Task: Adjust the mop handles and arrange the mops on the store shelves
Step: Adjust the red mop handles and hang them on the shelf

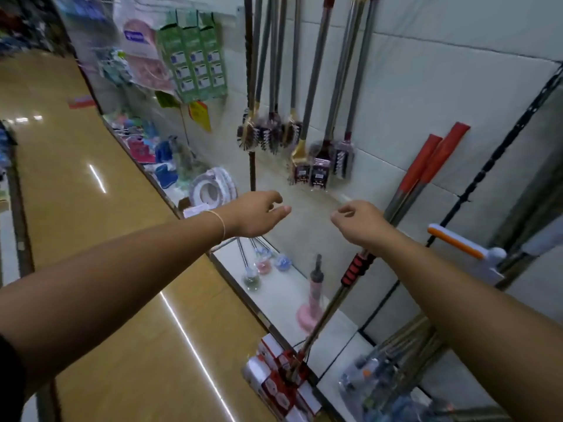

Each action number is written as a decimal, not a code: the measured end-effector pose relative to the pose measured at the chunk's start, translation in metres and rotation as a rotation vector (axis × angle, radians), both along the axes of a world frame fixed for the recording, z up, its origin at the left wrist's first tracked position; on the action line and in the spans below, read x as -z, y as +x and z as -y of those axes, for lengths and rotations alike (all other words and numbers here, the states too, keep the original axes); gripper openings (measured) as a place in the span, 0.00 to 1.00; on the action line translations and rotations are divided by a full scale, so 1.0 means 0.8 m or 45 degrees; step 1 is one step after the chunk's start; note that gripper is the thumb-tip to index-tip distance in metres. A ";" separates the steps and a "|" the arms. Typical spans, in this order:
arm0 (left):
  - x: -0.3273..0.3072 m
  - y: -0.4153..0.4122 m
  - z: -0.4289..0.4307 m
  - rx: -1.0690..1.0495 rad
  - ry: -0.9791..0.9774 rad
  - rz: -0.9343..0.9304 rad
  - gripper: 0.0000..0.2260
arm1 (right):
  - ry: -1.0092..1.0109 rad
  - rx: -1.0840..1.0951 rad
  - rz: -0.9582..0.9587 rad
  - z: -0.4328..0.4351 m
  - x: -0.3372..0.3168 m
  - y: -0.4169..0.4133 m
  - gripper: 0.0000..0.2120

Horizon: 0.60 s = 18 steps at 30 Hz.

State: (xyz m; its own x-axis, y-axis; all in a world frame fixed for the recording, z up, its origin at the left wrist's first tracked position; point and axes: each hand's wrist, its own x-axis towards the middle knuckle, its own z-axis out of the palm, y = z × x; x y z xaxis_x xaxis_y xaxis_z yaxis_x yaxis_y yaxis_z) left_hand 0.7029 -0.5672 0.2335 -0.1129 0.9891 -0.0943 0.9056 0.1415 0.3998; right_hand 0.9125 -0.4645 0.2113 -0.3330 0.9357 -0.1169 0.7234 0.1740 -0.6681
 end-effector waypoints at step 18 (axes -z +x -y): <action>0.203 0.046 -0.200 0.559 -0.273 0.167 0.20 | -0.396 0.652 0.076 -0.029 0.194 0.064 0.16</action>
